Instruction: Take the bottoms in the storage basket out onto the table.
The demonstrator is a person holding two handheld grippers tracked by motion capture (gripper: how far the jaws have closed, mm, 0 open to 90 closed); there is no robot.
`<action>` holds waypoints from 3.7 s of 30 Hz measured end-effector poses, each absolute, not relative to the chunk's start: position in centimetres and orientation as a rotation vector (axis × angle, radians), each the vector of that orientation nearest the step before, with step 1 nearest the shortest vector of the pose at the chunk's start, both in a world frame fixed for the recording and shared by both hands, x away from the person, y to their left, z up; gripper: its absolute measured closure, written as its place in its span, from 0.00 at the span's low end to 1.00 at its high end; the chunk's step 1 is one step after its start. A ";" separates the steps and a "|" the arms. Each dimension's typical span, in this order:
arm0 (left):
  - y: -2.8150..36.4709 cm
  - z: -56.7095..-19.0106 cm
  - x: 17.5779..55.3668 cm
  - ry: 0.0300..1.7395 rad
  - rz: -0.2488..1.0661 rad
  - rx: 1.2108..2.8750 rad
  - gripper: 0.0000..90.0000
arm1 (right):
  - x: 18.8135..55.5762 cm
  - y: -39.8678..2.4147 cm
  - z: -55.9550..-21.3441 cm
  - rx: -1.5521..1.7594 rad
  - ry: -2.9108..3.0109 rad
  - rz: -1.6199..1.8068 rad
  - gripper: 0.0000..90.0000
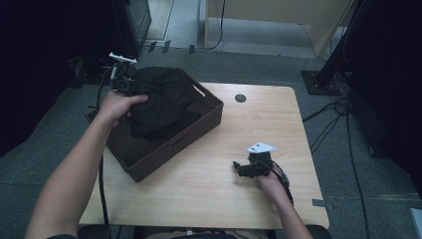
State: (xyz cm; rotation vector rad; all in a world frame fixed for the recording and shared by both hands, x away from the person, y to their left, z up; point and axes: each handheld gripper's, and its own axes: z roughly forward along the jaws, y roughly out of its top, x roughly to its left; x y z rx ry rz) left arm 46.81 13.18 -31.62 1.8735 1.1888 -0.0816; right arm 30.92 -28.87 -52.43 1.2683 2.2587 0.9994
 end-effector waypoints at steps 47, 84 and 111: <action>-9.1 -48.0 28.8 0.873 -0.540 2.010 0.82 | 30.8 -35.5 -49.2 1.521 1.766 1.043 0.15; -0.4 -40.0 34.1 0.943 -0.020 2.113 0.40 | 30.9 -35.0 -49.4 1.503 1.831 1.020 0.15; 1.3 -39.1 40.3 0.931 0.192 2.267 0.87 | 31.0 -34.8 -49.7 1.502 1.849 0.997 0.17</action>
